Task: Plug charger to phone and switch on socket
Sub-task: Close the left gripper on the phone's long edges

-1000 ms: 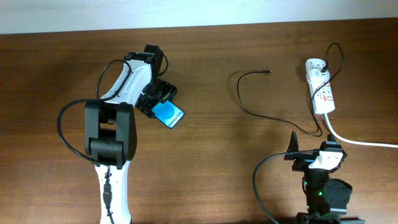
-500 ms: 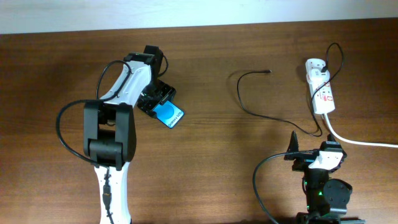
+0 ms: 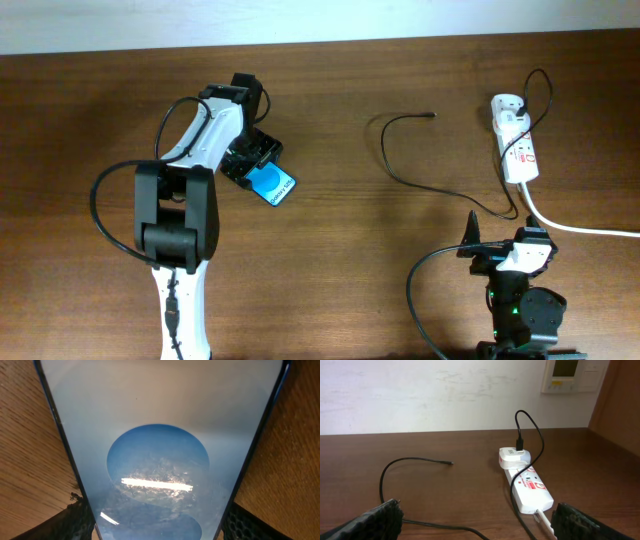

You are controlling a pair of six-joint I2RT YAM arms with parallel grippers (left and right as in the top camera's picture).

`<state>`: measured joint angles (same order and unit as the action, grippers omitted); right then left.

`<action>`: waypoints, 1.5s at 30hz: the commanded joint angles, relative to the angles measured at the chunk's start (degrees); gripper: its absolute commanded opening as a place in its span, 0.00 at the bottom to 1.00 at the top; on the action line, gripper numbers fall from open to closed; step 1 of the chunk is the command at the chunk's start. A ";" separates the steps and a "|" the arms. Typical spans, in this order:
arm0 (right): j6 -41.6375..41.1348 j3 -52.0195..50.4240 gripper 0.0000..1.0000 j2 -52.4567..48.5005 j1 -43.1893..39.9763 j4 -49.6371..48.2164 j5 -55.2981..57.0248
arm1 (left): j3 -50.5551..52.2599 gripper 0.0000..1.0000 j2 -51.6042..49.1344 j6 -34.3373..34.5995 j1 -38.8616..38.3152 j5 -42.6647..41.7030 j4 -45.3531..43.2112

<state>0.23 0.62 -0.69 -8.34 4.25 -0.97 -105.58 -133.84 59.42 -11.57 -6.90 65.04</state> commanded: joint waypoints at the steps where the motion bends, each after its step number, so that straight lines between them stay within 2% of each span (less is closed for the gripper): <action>1: 0.20 -0.31 0.99 0.28 0.02 0.26 -0.31 | 3.89 0.63 -5.99 -1.20 -0.26 0.46 0.33; 10: 0.20 -0.31 0.99 0.28 0.02 0.26 -0.31 | 1.95 0.62 -5.97 -6.88 -0.26 0.04 1.01; 15: 0.20 -0.31 0.99 0.28 0.02 0.26 -0.31 | -0.35 0.58 -5.97 -9.53 -0.26 0.04 3.72; 23: 0.20 -0.31 0.99 0.28 0.02 0.26 -0.31 | -2.23 0.57 -5.97 -11.98 -0.26 0.00 8.02; 33: 0.20 -0.31 0.99 0.28 0.02 0.26 -0.31 | -7.02 0.55 -5.97 -19.96 -0.26 -1.44 10.95; 39: 0.20 -0.31 0.99 0.28 0.02 0.26 -0.31 | -12.44 0.52 -5.97 -24.35 -0.28 -1.25 16.00; 45: 0.20 -0.31 0.99 0.28 0.02 0.26 -0.31 | -18.71 0.51 -5.97 -24.85 -0.33 -0.76 20.50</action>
<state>0.23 0.62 -0.69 -8.34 4.25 -0.97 -120.31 -139.46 35.94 -11.79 -8.32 84.40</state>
